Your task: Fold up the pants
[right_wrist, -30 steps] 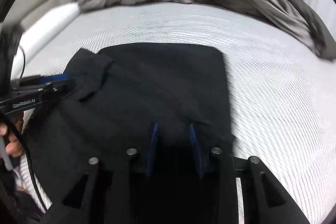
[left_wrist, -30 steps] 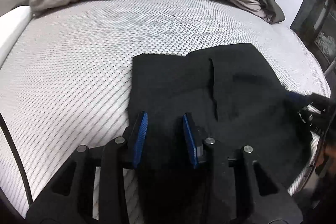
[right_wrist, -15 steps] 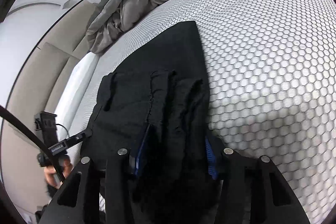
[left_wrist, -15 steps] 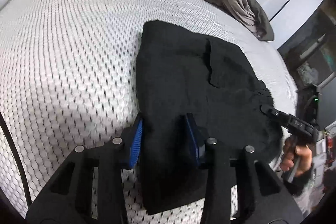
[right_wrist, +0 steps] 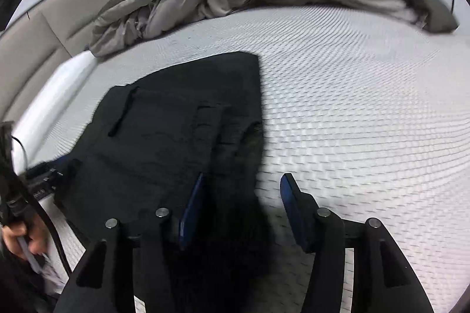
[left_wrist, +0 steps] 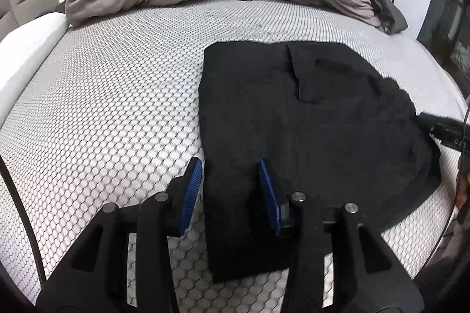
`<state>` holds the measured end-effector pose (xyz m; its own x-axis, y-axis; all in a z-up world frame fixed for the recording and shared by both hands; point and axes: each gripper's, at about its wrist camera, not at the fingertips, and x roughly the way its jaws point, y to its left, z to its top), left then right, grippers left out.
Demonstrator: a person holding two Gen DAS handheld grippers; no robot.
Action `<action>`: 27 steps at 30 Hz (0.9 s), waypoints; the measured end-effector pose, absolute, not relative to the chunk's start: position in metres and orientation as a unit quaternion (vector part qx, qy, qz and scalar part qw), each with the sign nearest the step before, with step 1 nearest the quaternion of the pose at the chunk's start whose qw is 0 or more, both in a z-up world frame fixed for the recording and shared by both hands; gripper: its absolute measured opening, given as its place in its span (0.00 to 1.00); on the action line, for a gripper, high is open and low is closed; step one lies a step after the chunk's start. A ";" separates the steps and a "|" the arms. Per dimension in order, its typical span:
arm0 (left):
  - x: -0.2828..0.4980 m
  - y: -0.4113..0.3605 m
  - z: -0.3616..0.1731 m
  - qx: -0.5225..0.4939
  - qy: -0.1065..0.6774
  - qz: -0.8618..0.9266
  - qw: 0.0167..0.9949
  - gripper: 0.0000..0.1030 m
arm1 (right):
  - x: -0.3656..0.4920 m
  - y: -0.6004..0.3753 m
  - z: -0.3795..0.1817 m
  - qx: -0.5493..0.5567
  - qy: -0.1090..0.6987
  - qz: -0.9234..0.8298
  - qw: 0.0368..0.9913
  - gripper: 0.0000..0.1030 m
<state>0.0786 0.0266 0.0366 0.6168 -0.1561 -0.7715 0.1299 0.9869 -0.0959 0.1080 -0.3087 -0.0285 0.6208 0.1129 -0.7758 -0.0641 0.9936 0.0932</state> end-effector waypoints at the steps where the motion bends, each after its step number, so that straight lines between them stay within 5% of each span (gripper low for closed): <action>1: 0.076 0.029 0.037 -0.017 0.431 -0.081 0.899 0.37 | 0.104 -0.314 -0.029 0.024 0.431 0.041 0.901 0.62; 6: 0.067 0.030 0.047 -0.025 0.423 -0.065 0.904 0.37 | 0.094 -0.322 -0.021 0.068 0.425 0.063 0.900 0.68; 9: 0.055 0.028 0.060 -0.025 0.400 -0.054 0.914 0.60 | 0.080 -0.314 -0.004 0.057 0.385 0.085 0.917 0.93; 14: 0.014 0.017 0.089 -0.026 0.327 -0.059 0.943 0.98 | 0.041 -0.301 0.016 0.051 0.333 0.128 0.933 1.00; 27: -0.014 0.011 0.098 -0.029 0.284 -0.037 0.958 0.99 | -0.001 -0.277 0.022 0.039 0.244 0.164 0.955 1.00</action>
